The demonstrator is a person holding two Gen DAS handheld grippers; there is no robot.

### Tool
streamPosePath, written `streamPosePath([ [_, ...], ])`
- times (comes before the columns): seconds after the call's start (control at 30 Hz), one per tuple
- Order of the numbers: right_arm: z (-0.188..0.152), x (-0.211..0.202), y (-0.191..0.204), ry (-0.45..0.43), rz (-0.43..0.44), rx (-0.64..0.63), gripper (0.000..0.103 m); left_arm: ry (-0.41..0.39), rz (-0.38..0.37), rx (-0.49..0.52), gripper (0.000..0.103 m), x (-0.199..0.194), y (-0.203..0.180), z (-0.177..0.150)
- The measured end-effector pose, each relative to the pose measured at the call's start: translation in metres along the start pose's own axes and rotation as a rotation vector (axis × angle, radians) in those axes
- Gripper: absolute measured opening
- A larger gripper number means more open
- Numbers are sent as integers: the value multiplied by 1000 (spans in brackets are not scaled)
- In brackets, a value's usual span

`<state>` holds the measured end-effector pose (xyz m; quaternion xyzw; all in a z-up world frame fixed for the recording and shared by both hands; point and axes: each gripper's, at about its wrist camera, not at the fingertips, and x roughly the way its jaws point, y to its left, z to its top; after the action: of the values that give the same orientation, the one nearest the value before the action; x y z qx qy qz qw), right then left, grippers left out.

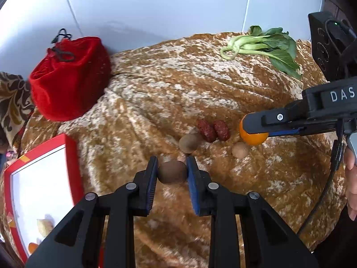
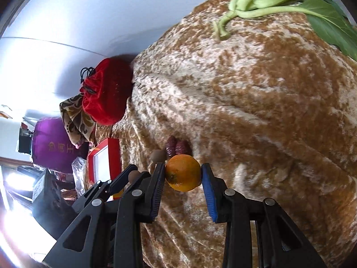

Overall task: Organize fruits
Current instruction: 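Grasp a brown round tuber with the left tool while the right tool grips a mandarin, then carry the tuber and mandarin over the tray and open both tools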

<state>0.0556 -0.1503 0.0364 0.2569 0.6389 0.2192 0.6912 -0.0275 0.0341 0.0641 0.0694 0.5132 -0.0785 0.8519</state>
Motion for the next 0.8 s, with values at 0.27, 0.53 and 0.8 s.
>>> streamPosePath([
  [0.27, -9, 21, 29, 25, 27, -59, 34, -10, 31, -44, 24, -15, 21, -10],
  [0.53, -21, 46, 64, 48, 55, -126, 34, -37, 91, -122, 24, -35, 59, -26],
  [0.8, -45, 75, 131, 46, 126, -303, 34, -67, 231, -334, 24, -58, 127, -56],
])
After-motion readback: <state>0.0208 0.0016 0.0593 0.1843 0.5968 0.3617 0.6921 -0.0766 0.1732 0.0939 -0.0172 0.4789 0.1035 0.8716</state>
